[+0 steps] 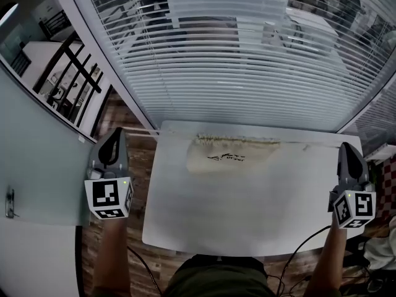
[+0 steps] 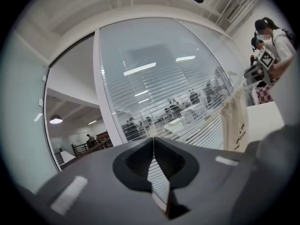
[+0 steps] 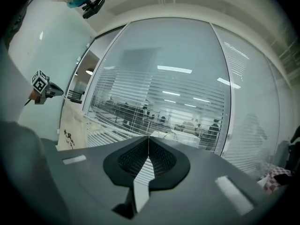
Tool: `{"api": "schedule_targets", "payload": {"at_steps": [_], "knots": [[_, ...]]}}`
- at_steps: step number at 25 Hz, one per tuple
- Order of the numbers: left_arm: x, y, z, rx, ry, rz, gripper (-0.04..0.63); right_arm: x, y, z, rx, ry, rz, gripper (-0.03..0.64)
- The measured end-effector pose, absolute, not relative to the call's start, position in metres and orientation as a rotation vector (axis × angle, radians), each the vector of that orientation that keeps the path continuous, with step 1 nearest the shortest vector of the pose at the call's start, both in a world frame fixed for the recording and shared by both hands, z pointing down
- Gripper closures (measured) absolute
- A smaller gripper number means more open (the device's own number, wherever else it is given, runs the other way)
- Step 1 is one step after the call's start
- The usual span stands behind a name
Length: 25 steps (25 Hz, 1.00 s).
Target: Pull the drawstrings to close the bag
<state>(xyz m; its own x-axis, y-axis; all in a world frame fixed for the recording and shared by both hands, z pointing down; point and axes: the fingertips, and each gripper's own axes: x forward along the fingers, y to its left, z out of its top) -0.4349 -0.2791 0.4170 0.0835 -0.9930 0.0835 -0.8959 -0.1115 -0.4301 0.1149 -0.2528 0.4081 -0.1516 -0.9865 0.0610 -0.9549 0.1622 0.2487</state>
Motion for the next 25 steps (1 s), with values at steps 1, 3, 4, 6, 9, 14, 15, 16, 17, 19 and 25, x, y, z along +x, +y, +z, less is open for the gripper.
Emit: {"api": "schedule_targets", "payload": {"at_steps": [1,3,4,6,9,14,15,16,17,19,25], "knots": [[-0.438,-0.28,0.415,-2.094,1.897,-0.513,0.584,0.116,-0.252,0.406,1.901,-2.223,-0.227,0.601],[-0.443,-0.281,0.416,-2.093,1.91,-0.499,0.584,0.121,-0.252,0.408,1.92,-2.219,-0.228,0.601],[-0.445,-0.282,0.418,-2.094,1.915,-0.493,0.584,0.124,-0.252,0.411,1.931,-2.217,-0.224,0.601],[-0.449,-0.283,0.423,-2.098,1.925,-0.486,0.584,0.13,-0.25,0.416,1.951,-2.211,-0.213,0.601],[-0.458,-0.283,0.427,-2.104,1.949,-0.472,0.584,0.136,-0.247,0.421,1.966,-2.203,-0.2,0.601],[-0.466,-0.286,0.427,-2.11,1.973,-0.458,0.584,0.145,-0.246,0.424,1.981,-2.194,-0.192,0.601],[-0.466,-0.286,0.426,-2.111,1.974,-0.454,0.584,0.148,-0.246,0.423,1.988,-2.193,-0.189,0.601],[-0.465,-0.287,0.426,-2.112,1.975,-0.452,0.584,0.15,-0.246,0.422,1.992,-2.19,-0.187,0.601],[-0.465,-0.287,0.425,-2.115,1.977,-0.448,0.584,0.152,-0.246,0.422,1.996,-2.188,-0.186,0.601],[-0.465,-0.289,0.427,-2.128,1.99,-0.439,0.583,0.155,-0.246,0.423,2.004,-2.182,-0.184,0.601],[-0.468,-0.292,0.427,-2.151,2.012,-0.4,0.584,0.163,-0.246,0.42,2.031,-2.176,-0.189,0.601]]}}
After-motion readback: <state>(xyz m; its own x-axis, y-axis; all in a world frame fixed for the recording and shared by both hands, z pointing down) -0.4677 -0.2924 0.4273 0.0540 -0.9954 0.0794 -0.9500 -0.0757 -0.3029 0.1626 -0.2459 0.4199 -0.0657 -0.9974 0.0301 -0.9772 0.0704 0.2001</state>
